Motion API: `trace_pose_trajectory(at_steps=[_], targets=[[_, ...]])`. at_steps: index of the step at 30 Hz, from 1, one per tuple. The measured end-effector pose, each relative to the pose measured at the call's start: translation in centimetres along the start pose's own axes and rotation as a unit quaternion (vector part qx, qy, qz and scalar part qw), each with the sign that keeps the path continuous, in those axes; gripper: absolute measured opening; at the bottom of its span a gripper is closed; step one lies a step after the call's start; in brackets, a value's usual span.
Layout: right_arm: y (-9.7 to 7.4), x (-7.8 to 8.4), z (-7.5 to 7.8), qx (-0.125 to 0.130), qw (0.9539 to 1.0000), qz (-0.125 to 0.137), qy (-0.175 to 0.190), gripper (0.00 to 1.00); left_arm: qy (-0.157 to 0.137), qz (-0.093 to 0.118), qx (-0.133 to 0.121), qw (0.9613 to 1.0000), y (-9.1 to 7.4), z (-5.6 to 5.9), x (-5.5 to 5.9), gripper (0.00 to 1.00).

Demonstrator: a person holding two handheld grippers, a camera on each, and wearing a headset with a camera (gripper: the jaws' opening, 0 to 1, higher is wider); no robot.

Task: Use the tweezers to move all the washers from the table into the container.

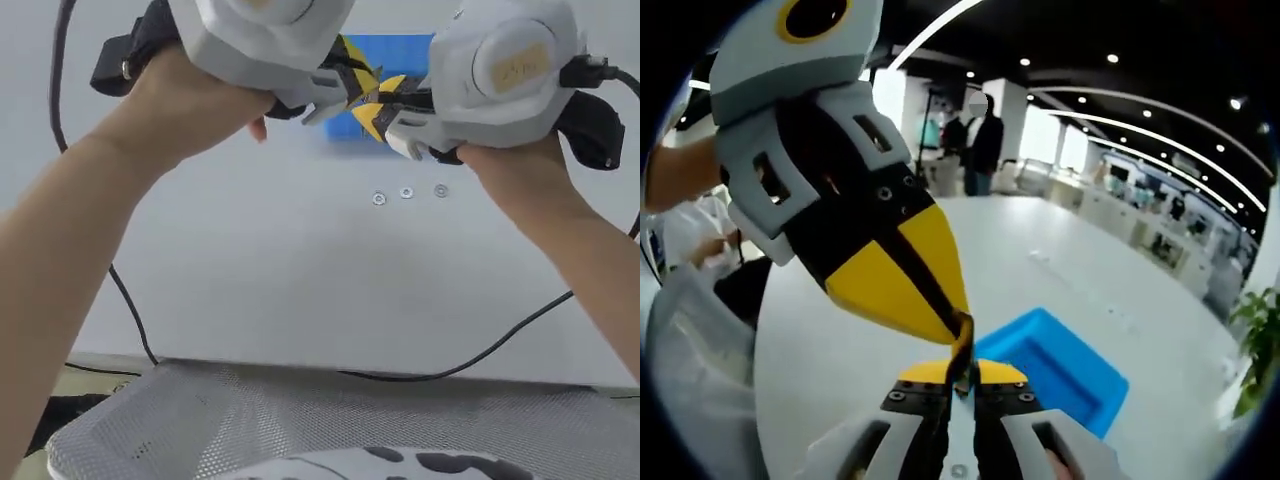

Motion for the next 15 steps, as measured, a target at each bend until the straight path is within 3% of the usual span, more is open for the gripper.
trace_pose_trajectory(at_steps=[6, 15], targets=[[-0.8, 0.7, -1.3, -0.005, 0.9999, -0.011, -0.007, 0.03, -0.009, -0.006, 0.012, 0.9999, -0.4, 1.4, 0.2, 0.0], [-1.2, 1.6, -2.2, -0.005, 0.9993, -0.03, -0.022, 0.03, -0.034, -0.006, 0.005, 0.9994, -1.0, 2.6, 0.5, 0.0]])
Point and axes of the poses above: the centre of the closed fingertips' face, and the gripper's own axes: y roughly forward along the fingers, z roughly to its right, x roughly out of its underside, the point moved 1 cm from there along -y, roughly backward along the fingers, and after that the axes turned 8 degrees about z, right-handed, at the moved point
